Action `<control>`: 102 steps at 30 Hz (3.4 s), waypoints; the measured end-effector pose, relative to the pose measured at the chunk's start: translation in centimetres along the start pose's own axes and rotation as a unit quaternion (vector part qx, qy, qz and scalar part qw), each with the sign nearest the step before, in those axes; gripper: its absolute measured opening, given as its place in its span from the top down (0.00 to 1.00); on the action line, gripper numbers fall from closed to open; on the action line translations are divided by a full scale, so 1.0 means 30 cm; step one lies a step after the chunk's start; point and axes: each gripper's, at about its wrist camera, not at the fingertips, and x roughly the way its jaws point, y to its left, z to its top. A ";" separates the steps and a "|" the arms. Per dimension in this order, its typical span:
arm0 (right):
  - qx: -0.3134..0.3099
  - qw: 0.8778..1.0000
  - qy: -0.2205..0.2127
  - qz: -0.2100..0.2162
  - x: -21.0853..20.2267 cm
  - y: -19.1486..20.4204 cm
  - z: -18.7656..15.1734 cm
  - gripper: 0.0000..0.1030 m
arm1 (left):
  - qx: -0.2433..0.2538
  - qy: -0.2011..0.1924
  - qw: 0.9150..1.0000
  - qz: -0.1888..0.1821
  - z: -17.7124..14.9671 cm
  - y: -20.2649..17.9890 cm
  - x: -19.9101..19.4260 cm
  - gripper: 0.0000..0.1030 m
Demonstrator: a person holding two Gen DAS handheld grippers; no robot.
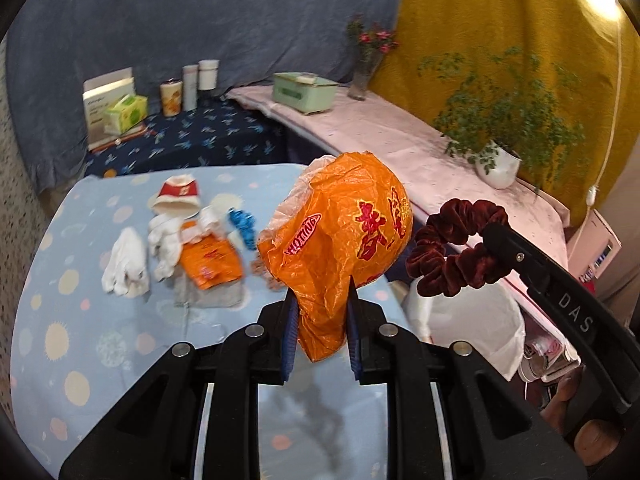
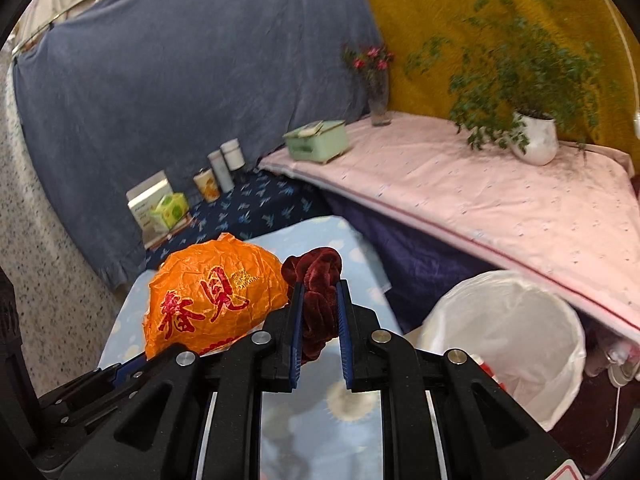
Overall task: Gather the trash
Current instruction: 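Carry the orange bag and dark red scrunchie in both tools over the bin, then open both tools to drop the bag and scrunchie into the bin, then move both open tools back over the table items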
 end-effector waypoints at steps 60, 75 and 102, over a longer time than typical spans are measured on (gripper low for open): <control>0.089 0.989 0.005 -0.118 0.018 -0.441 -0.036 0.56 | 0.075 0.061 0.995 -0.032 -0.026 -0.360 0.283 0.36; 0.044 0.995 0.013 -0.091 0.046 -0.259 -0.032 0.56 | 0.012 0.049 0.999 0.001 -0.003 -0.135 0.234 0.34; -0.046 0.996 0.068 -0.032 0.247 0.167 -0.121 0.51 | -0.092 0.031 0.989 0.114 -0.071 0.393 0.139 0.34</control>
